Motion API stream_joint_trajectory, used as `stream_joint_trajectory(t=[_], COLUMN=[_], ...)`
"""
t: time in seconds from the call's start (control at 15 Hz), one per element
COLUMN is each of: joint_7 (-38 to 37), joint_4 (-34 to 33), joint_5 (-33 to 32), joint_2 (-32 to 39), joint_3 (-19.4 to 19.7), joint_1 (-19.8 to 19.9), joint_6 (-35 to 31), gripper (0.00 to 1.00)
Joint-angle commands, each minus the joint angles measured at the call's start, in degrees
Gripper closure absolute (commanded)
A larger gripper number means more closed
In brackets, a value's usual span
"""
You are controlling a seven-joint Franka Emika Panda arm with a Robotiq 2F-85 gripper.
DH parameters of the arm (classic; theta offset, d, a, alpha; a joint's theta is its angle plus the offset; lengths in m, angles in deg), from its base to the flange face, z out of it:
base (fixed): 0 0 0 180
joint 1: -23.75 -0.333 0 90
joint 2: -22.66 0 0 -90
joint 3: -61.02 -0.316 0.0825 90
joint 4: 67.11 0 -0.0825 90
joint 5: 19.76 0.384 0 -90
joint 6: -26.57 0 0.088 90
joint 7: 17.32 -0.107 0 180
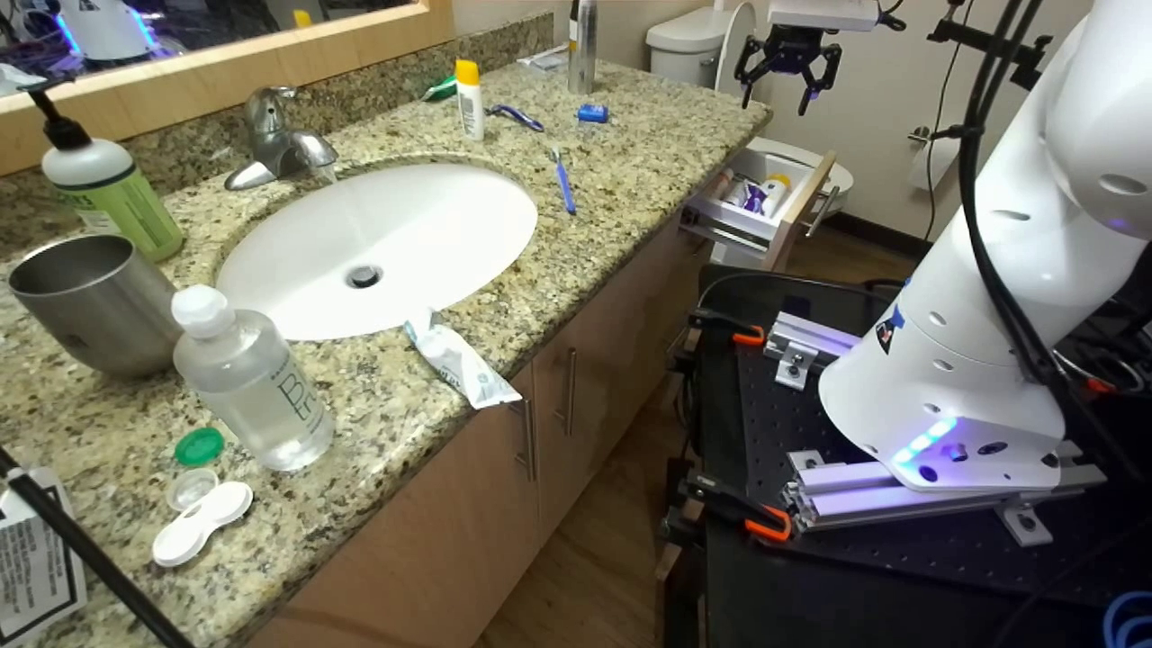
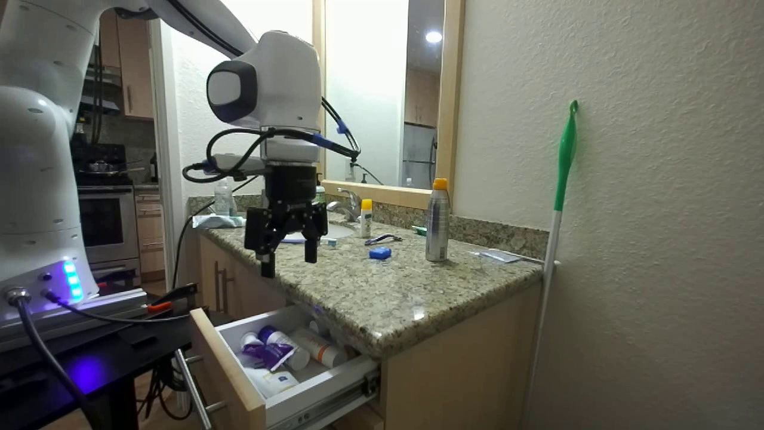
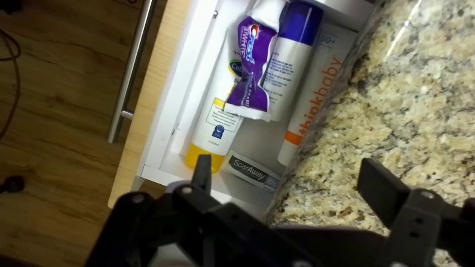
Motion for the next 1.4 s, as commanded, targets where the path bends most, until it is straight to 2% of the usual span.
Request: stream_joint_trajectory(t=[0.0,0.13,0.47,0.73,0.8,1.07,1.33], joint_7=[-1.33,-1.7,-3.73,-6.69,-6.17,-7.13,-8.65], joint_4=[-0.13,-0.92,-3.38,-5.5,-2.8,-4.17,-6.08], joint_5=[-1.53,-1.47,-0.93,-1.78,-2.47,-2.66,-0.32], joint_2=[-0.38,1.32,8.63,12.82,9.43,11.57,14.63], joint_3=[-2.02,-2.48,-4.99,-6.19,-5.97,-6.64,-9.94], joint_1=[2.04,2.63,7.32,10.54,9.44,10.72,13.52], joint_6=[-0.2,0.43,2.87,2.33,0.8,0.8,1.04], gripper=[0.0,0.0,0.0,0.0,0.0,0.0,0.0])
